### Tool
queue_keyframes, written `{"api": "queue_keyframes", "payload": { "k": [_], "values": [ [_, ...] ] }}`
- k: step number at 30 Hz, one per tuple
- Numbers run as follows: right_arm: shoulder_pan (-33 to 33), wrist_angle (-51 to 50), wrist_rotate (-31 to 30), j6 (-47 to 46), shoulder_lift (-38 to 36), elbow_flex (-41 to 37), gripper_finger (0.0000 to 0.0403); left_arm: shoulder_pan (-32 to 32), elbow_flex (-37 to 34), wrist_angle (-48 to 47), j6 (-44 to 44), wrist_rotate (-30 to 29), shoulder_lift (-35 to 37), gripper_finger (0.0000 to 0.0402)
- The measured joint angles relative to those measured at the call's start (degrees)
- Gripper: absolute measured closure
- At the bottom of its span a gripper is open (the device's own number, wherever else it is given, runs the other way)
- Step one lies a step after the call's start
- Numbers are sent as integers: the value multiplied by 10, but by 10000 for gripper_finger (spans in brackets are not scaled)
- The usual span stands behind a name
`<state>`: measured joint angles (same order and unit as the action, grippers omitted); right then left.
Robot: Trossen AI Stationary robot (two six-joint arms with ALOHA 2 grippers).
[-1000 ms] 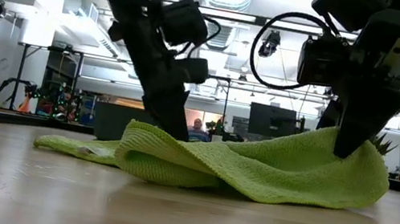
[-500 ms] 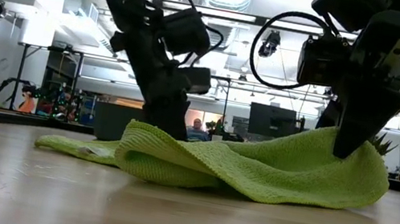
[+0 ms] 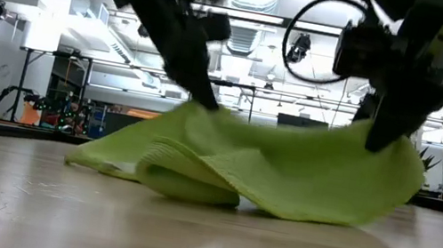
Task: Fold microfiber towels
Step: Fold the light green microfiber towel
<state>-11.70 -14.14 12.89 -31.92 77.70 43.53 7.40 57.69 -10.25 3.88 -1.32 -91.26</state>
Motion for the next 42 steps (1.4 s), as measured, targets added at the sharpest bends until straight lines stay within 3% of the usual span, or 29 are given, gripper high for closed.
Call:
{"api": "queue_keyframes", "payload": {
  "k": [3,9,14,17,22,30,33,36,42],
  "values": [
    [0,-31,-41,10,-38,0,394,-1,0,-35,15,-23,64,401],
    [3,-65,-179,41,-144,0,394,-1,-1,-93,53,-40,182,401],
    [14,-62,-307,85,-226,0,394,-1,-15,-100,103,-41,263,401],
    [27,-45,-349,129,-261,0,394,-1,-40,-94,131,-42,308,401],
    [69,17,-352,222,-286,0,394,2,-102,-49,212,-54,365,401],
    [156,101,-346,390,-265,7,394,27,-186,164,411,-183,380,401],
    [168,84,-312,404,-265,30,394,34,-194,172,429,-185,384,401],
    [167,45,-267,385,-265,45,394,32,-219,171,413,-145,387,401],
    [162,-25,-136,287,-235,37,394,22,-290,170,351,-4,383,402]
  ]
}}
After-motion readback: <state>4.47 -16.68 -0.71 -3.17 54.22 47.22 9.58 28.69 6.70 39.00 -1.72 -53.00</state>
